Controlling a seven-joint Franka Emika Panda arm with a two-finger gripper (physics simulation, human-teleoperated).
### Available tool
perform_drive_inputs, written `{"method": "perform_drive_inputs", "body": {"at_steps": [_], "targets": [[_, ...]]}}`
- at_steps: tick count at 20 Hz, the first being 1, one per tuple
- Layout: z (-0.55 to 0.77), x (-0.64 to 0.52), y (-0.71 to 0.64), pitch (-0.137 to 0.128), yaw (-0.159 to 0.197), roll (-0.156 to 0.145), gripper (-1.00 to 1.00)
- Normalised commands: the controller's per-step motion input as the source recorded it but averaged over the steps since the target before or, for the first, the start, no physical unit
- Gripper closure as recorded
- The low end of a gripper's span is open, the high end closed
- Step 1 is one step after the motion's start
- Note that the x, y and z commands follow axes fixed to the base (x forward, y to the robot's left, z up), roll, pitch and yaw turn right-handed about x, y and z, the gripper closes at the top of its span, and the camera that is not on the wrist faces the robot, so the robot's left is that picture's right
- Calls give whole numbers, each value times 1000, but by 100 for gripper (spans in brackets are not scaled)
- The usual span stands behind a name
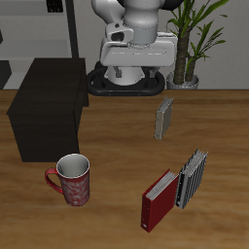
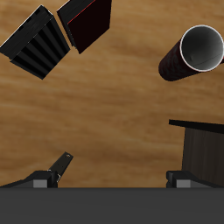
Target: Place the striped book upright on top of the shelf and place the red book upright on top of the shelf
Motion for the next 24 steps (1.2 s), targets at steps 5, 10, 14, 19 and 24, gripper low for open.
{"method": "perform_drive_inputs", "body": {"at_steps": [5,10,14,19,24], "targets": [[-6,351,154,18,-6,22,-100],[73,350,113,-12,-9,-8,-100],[33,350,142,-7,-35,-45,-100],[-6,270,309,-17,-20,18,-100],[-44,266,410,-35,-23,16,-100]]}}
